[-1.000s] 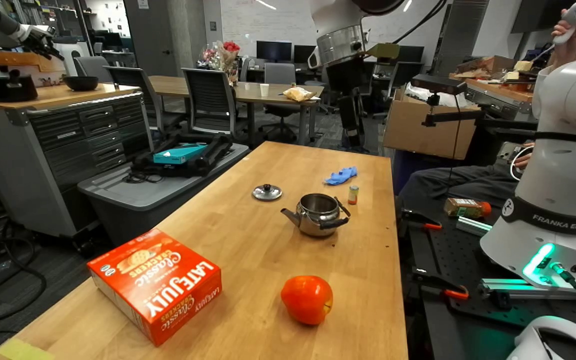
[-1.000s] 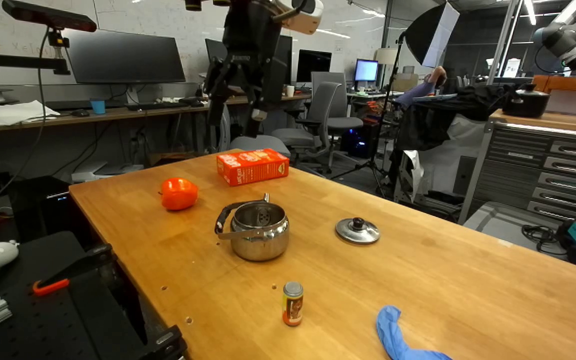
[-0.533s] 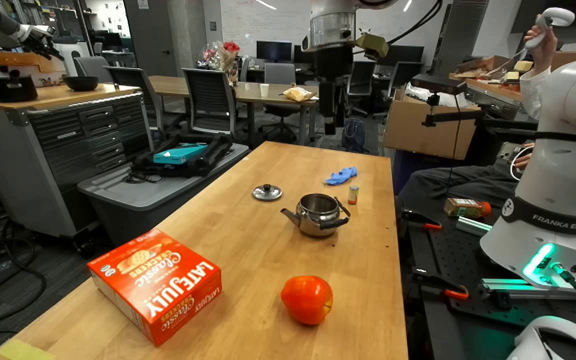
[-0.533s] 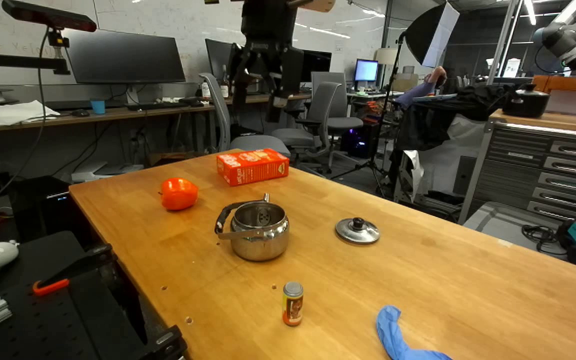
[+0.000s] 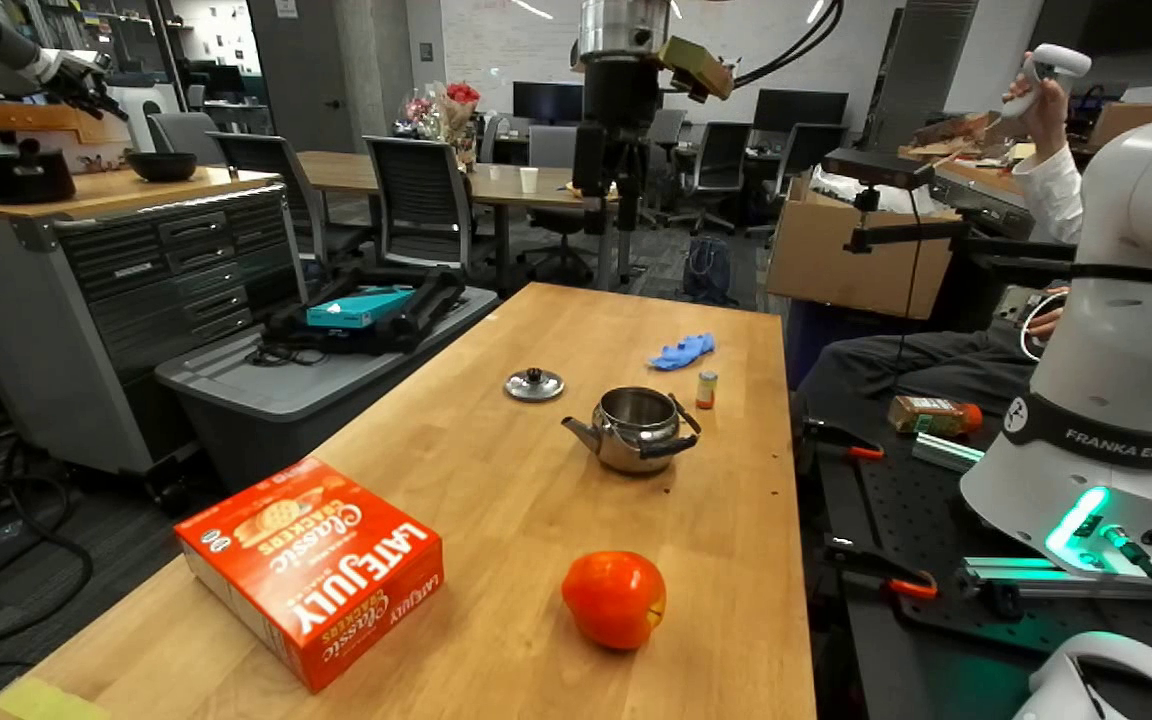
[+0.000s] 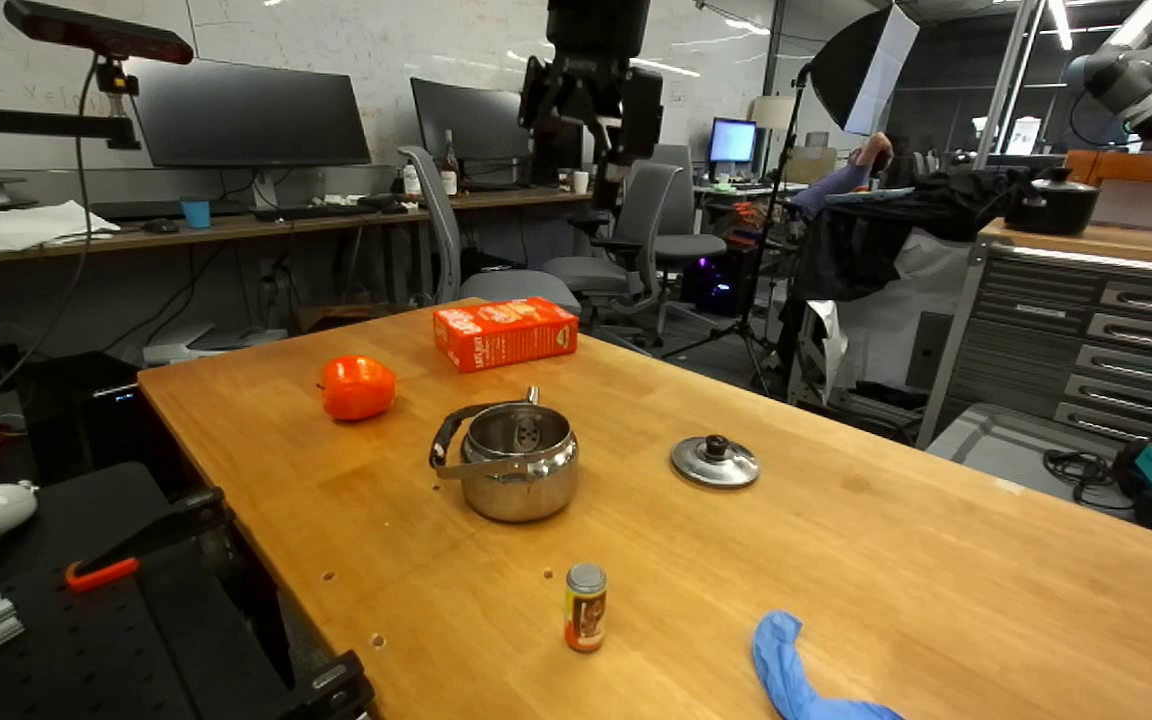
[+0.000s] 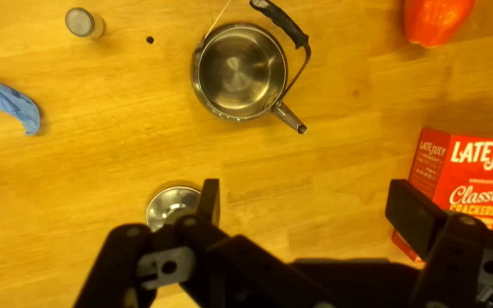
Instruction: Take the lid and cover the teapot
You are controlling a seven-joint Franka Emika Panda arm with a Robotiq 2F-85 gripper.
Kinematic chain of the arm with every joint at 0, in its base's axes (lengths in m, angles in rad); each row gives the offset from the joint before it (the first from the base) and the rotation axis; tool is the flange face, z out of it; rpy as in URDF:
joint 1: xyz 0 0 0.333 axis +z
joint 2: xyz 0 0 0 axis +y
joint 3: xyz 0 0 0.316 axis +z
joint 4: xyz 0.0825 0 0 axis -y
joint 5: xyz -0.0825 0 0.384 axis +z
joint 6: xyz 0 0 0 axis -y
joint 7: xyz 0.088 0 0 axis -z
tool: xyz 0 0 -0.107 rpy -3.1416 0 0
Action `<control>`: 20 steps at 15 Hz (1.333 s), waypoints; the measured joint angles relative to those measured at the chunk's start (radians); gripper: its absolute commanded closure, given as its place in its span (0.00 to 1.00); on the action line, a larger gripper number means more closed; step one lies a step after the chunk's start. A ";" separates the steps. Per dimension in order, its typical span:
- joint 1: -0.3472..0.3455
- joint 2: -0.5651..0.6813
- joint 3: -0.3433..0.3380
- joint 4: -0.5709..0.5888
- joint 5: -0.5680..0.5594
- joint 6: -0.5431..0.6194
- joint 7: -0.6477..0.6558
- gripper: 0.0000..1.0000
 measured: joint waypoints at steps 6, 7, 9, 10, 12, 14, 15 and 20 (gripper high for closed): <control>-0.002 0.116 0.000 0.097 0.003 0.085 0.085 0.00; -0.002 0.135 0.000 0.110 0.003 0.097 0.104 0.00; -0.004 0.174 0.000 0.138 0.001 0.106 0.141 0.00; -0.005 0.193 0.000 0.153 0.000 0.109 0.159 0.00; -0.007 0.233 -0.002 0.184 -0.003 0.112 0.192 0.00; -0.011 0.274 -0.007 0.216 -0.003 0.113 0.217 0.00; -0.013 0.295 -0.009 0.233 -0.003 0.114 0.225 0.00; -0.029 0.398 -0.018 0.316 -0.003 0.140 0.254 0.00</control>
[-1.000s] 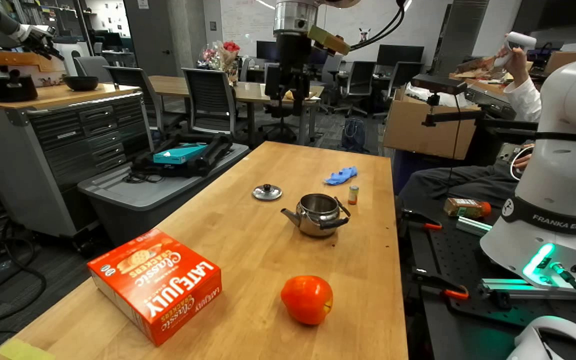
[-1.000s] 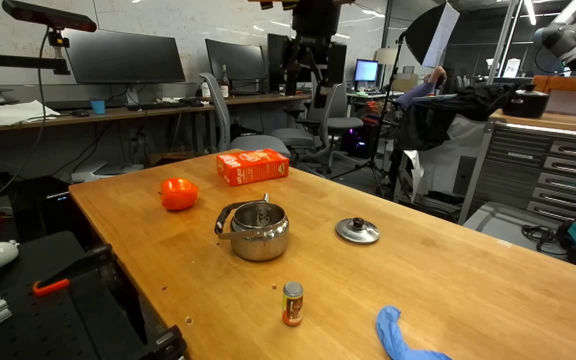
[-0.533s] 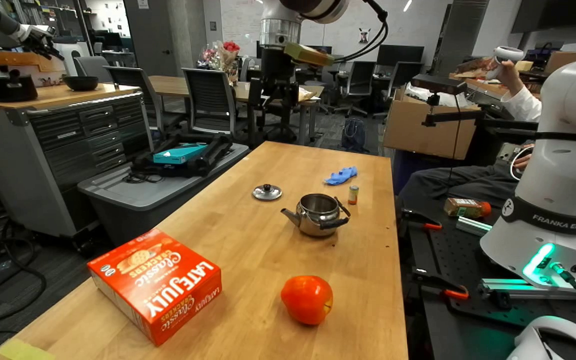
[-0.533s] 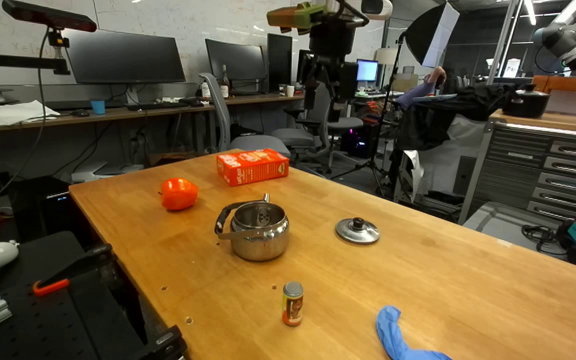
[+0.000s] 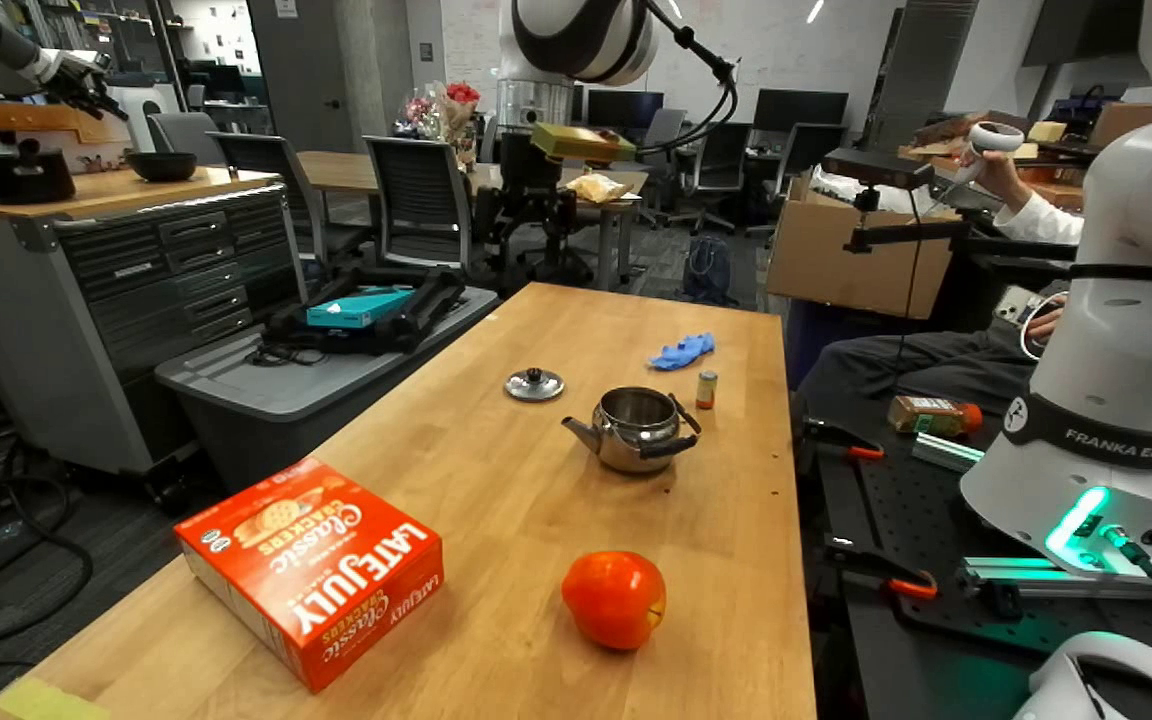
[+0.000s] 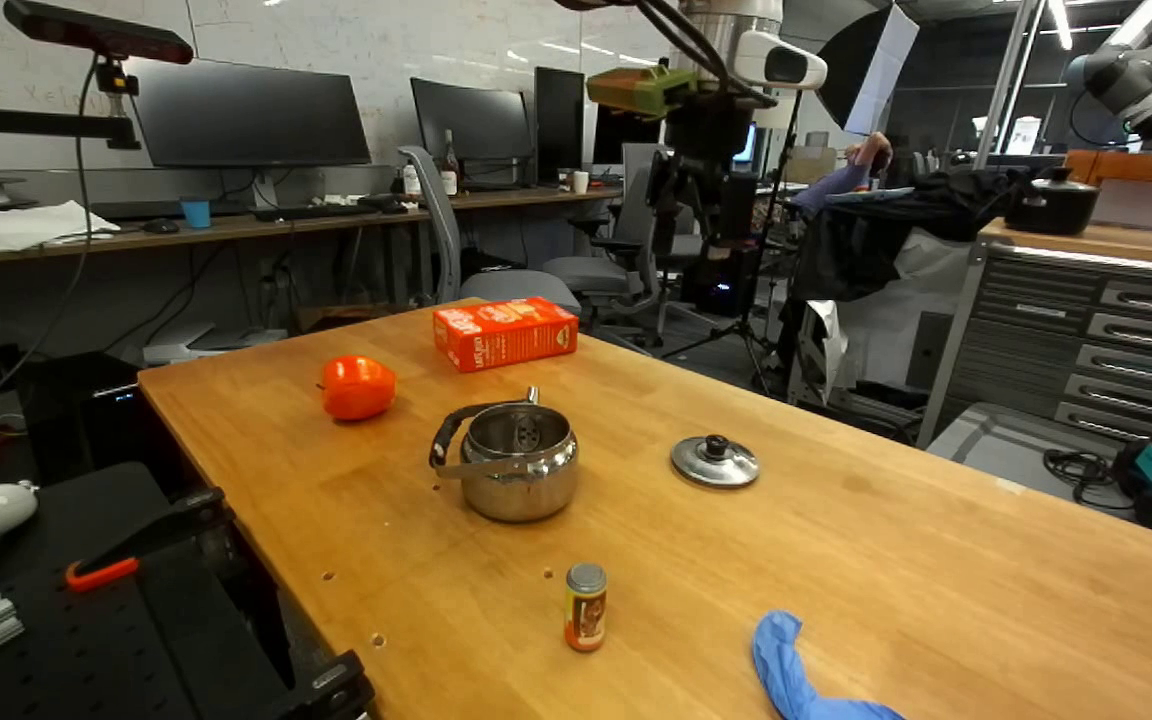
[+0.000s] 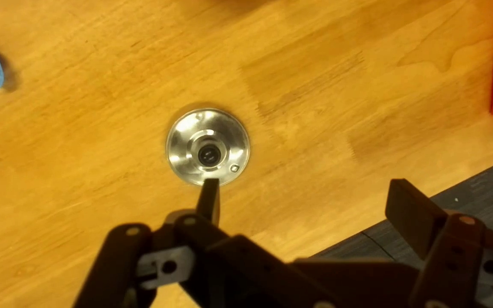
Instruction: Take the lid and cover the teapot
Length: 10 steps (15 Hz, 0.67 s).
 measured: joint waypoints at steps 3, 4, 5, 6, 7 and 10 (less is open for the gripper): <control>-0.004 0.057 -0.011 0.051 0.000 0.001 0.028 0.00; -0.004 0.075 -0.015 0.068 0.000 0.001 0.035 0.00; -0.005 0.093 -0.018 0.084 0.000 0.001 0.042 0.00; -0.006 0.110 -0.021 0.100 0.000 0.001 0.049 0.00; -0.006 0.128 -0.024 0.115 0.000 0.000 0.056 0.00; -0.010 0.180 -0.031 0.154 0.000 -0.002 0.066 0.00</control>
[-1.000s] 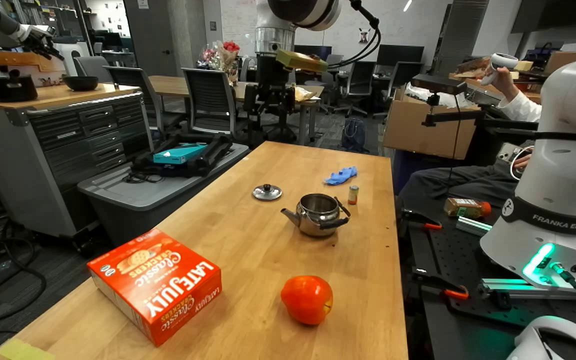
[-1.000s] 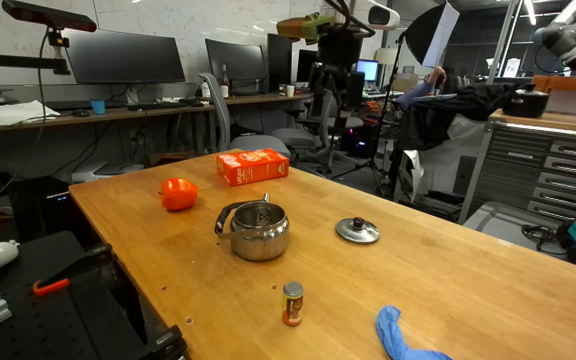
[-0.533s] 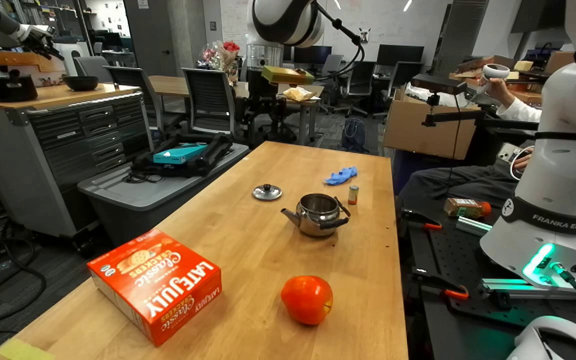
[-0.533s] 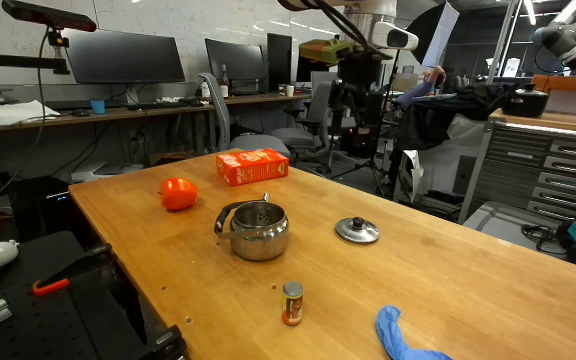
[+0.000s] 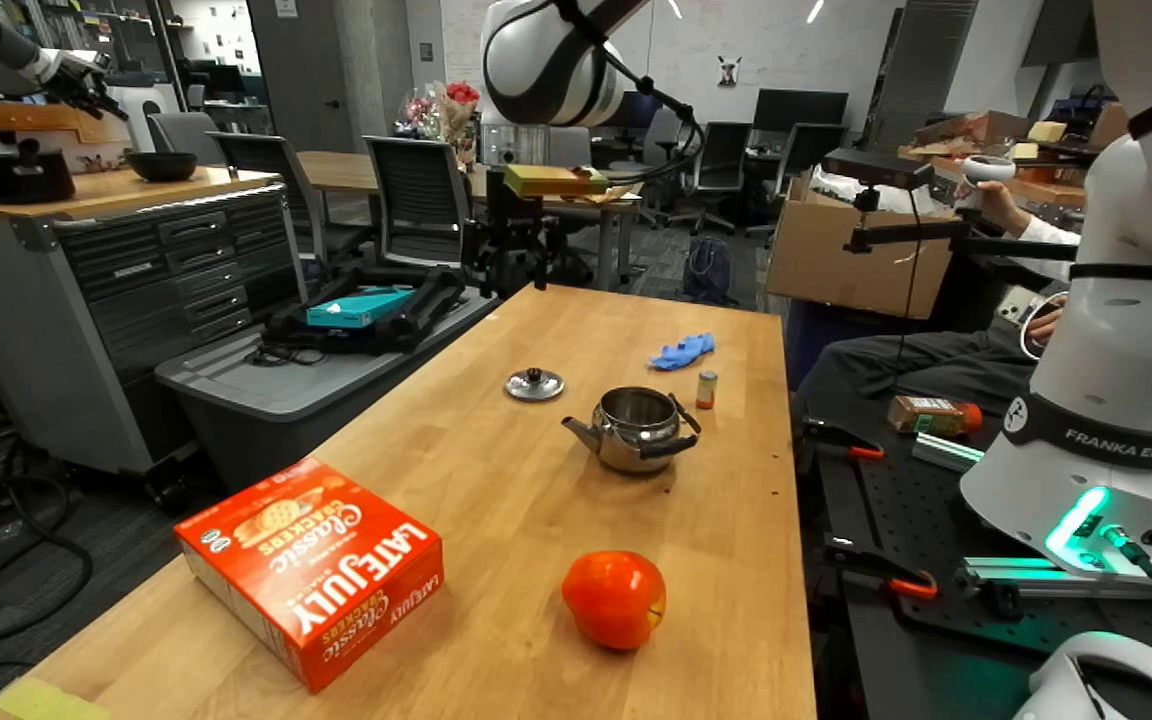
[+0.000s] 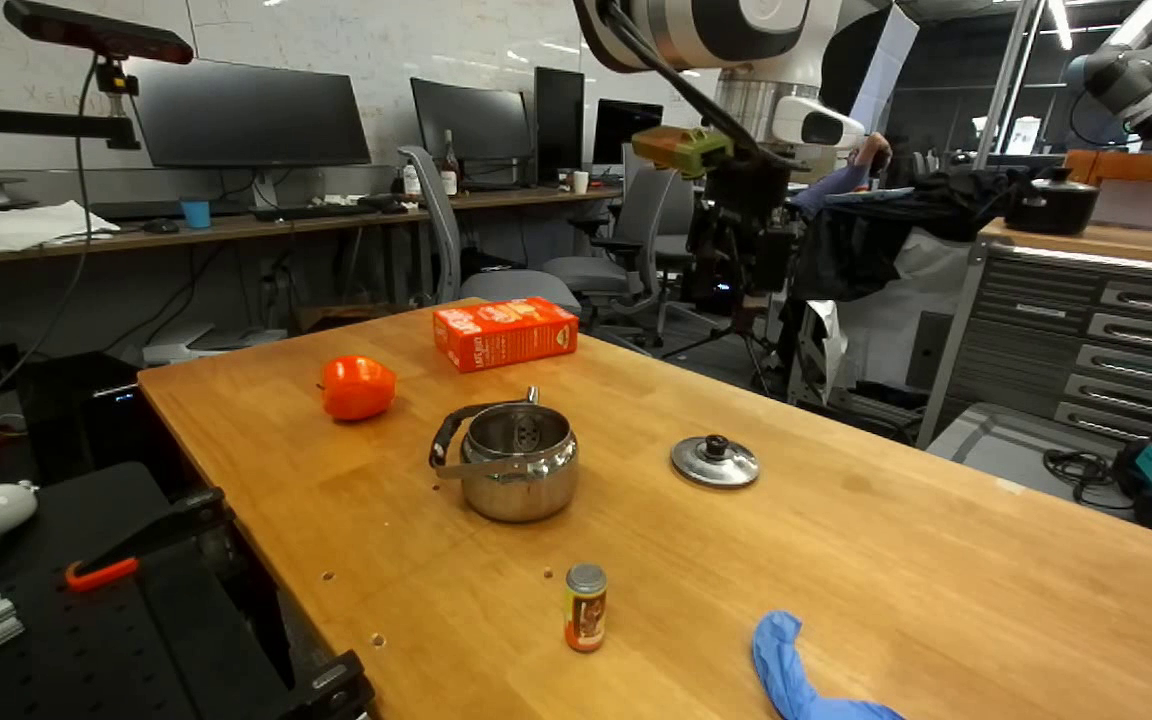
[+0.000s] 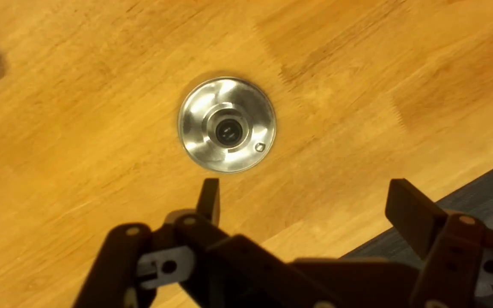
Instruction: Take the lid and cover the teapot
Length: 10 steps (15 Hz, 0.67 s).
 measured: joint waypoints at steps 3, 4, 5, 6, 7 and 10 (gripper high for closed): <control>-0.010 0.052 0.000 0.032 0.006 -0.003 0.000 0.00; -0.014 0.068 0.000 0.041 0.007 -0.005 0.000 0.00; -0.017 0.082 0.000 0.049 0.007 -0.006 0.000 0.00; -0.021 0.096 0.000 0.056 0.007 -0.006 0.000 0.00; -0.024 0.109 0.000 0.063 0.007 -0.007 0.000 0.00; -0.030 0.139 0.001 0.074 0.008 -0.007 -0.001 0.00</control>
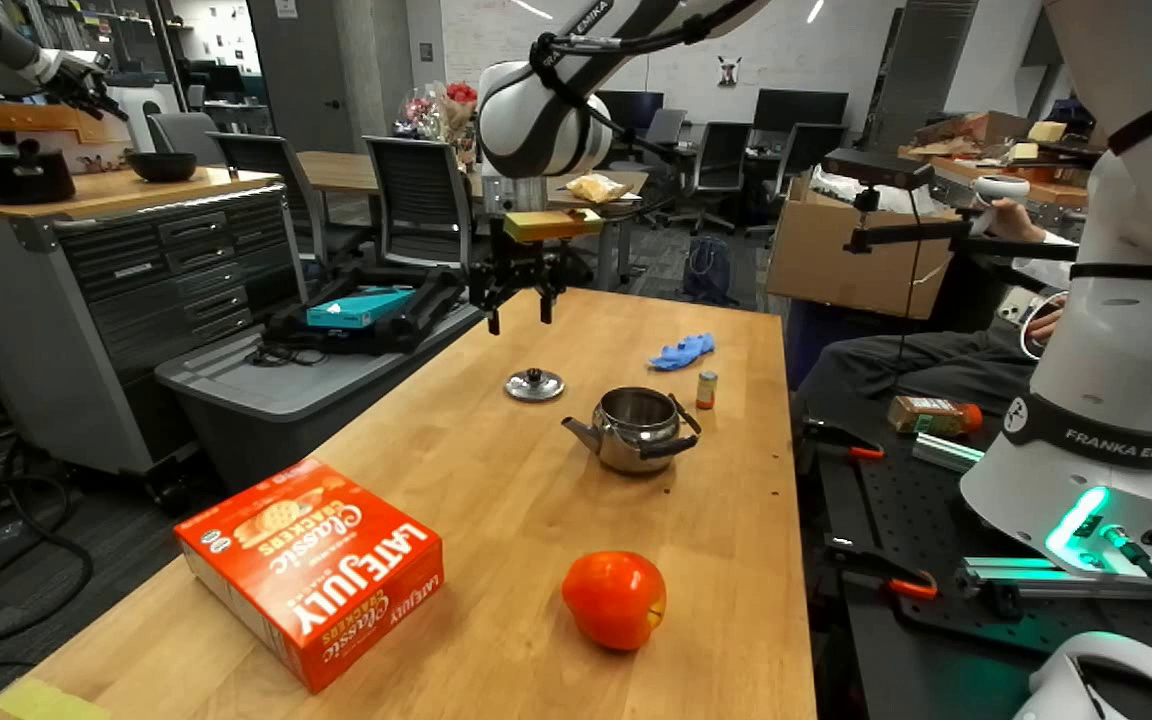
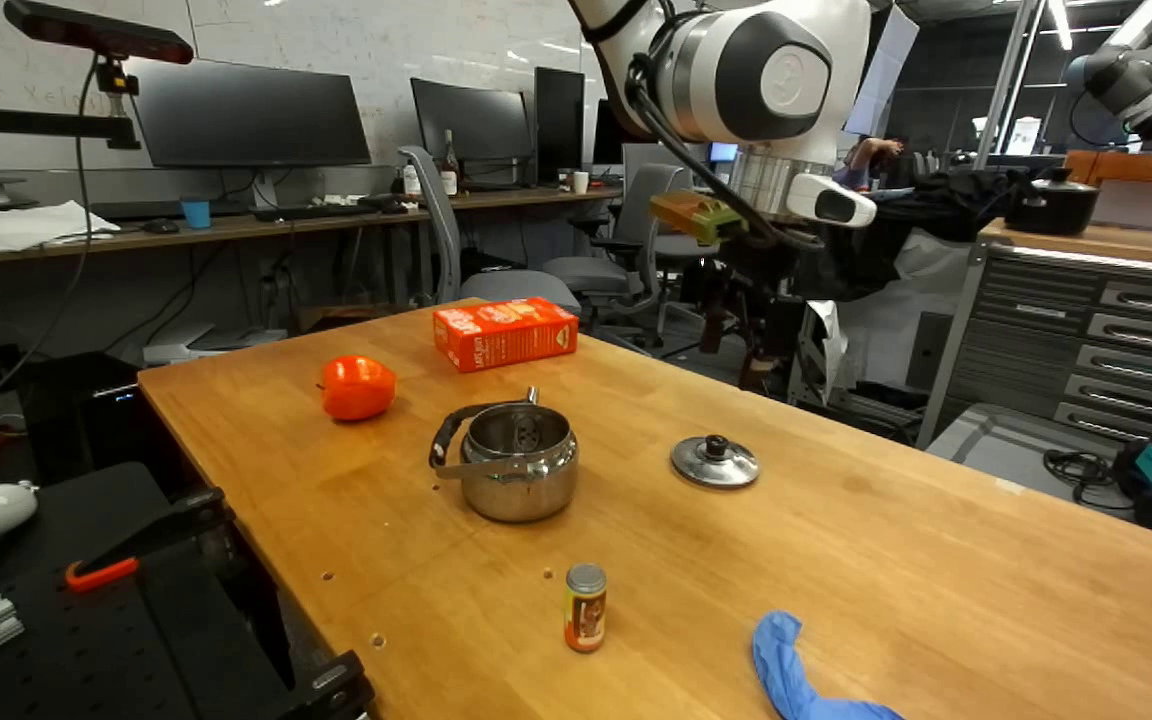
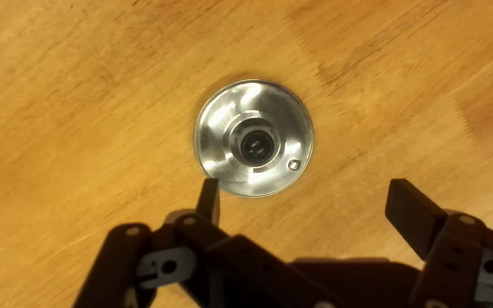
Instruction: Take the lid and cover the teapot
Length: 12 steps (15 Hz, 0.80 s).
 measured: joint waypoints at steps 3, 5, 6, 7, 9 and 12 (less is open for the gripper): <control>-0.001 0.019 0.001 0.002 0.000 -0.001 -0.001 0.00; -0.001 0.029 0.004 0.002 0.000 -0.001 -0.001 0.00; -0.001 0.033 0.005 0.002 0.000 -0.001 -0.001 0.00; -0.001 0.037 0.005 0.002 0.000 -0.001 -0.001 0.00; -0.001 0.044 0.005 0.003 0.000 0.000 -0.005 0.00; -0.004 0.053 0.005 0.005 0.005 0.000 -0.010 0.00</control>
